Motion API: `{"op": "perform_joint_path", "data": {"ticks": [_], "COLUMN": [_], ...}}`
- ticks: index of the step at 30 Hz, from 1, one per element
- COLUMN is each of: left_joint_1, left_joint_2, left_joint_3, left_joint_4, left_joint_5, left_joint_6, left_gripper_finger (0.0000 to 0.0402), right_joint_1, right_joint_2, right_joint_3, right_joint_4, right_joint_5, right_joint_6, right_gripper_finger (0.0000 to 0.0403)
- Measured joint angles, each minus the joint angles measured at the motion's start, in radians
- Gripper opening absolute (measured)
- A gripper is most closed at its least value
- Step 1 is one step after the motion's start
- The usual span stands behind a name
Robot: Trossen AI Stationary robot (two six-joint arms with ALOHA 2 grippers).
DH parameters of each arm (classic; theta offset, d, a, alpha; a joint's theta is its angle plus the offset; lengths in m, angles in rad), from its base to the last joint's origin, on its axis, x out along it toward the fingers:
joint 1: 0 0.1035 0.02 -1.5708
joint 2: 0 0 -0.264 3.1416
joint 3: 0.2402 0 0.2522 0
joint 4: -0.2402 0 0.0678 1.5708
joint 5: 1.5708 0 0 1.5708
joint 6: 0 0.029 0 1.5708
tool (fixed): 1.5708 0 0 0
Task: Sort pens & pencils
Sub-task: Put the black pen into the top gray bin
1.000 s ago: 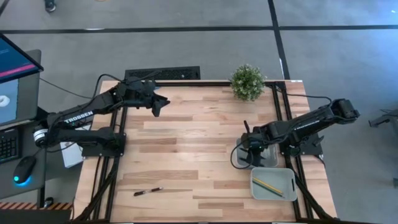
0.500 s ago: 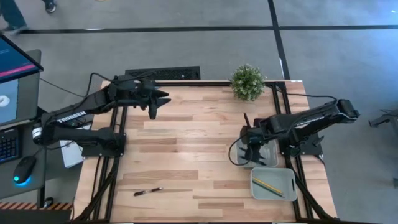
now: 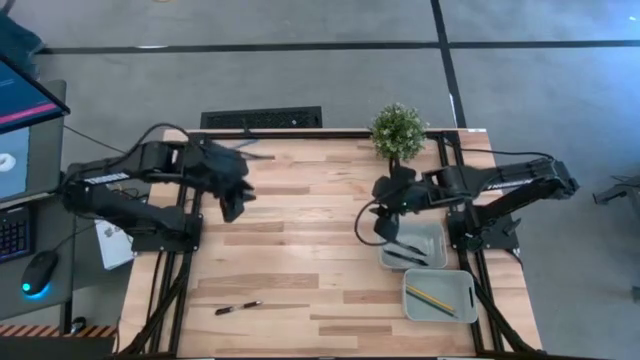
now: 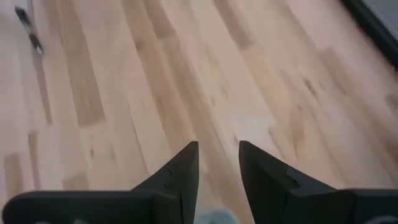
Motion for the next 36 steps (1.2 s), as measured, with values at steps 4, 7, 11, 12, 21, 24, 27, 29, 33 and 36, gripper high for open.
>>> {"op": "perform_joint_path", "data": {"ticks": [4, 7, 11, 12, 21, 24, 27, 29, 33, 36], "left_joint_1": [-0.069, -0.12, -0.184, -0.199, -0.379, -0.466, -0.557, -0.614, -0.723, -0.794], "left_joint_2": [0.035, 0.073, 0.133, 0.15, 0.292, 0.319, 0.323, 0.321, 0.32, 0.321], "left_joint_3": [0.0, 0.0, 0.0, 0.0, 0.0, -0.019, -0.053, -0.087, -0.141, -0.194], "left_joint_4": [-0.15, -0.2, -0.203, -0.205, -0.291, -0.273, -0.232, -0.201, -0.156, -0.082], "left_joint_5": [-0.006, -0.006, -0.006, 0.007, 0.052, -0.002, -0.04, -0.066, -0.07, -0.036], "left_joint_6": [-0.133, -0.185, -0.224, -0.238, -0.277, -0.328, -0.396, -0.475, -0.6, -0.677], "left_gripper_finger": [0.013, 0.013, 0.0144, 0.0152, 0.022, 0.0221, 0.0222, 0.0222, 0.0222, 0.0222], "right_joint_1": [-0.029, -0.05, -0.066, -0.069, -0.073, -0.073, -0.071, -0.071, -0.071, -0.071], "right_joint_2": [0.004, 0.004, 0.005, 0.005, 0.004, 0.005, 0.005, 0.005, 0.005, 0.005], "right_joint_3": [0.0, 0.0, -0.014, -0.017, -0.035, -0.035, -0.035, -0.035, -0.035, -0.035], "right_joint_4": [0.046, 0.08, 0.139, 0.143, 0.186, 0.191, 0.191, 0.194, 0.209, 0.232], "right_joint_5": [0.0, 0.0, 0.0, 0.0, 0.0, 0.0, 0.0, 0.0, 0.0, 0.0], "right_joint_6": [-0.043, -0.045, -0.062, -0.068, -0.07, -0.07, -0.071, -0.071, -0.069, -0.061], "right_gripper_finger": [0.0136, 0.0137, 0.0135, 0.0135, 0.0133, 0.0134, 0.0136, 0.0137, 0.0135, 0.0134]}}
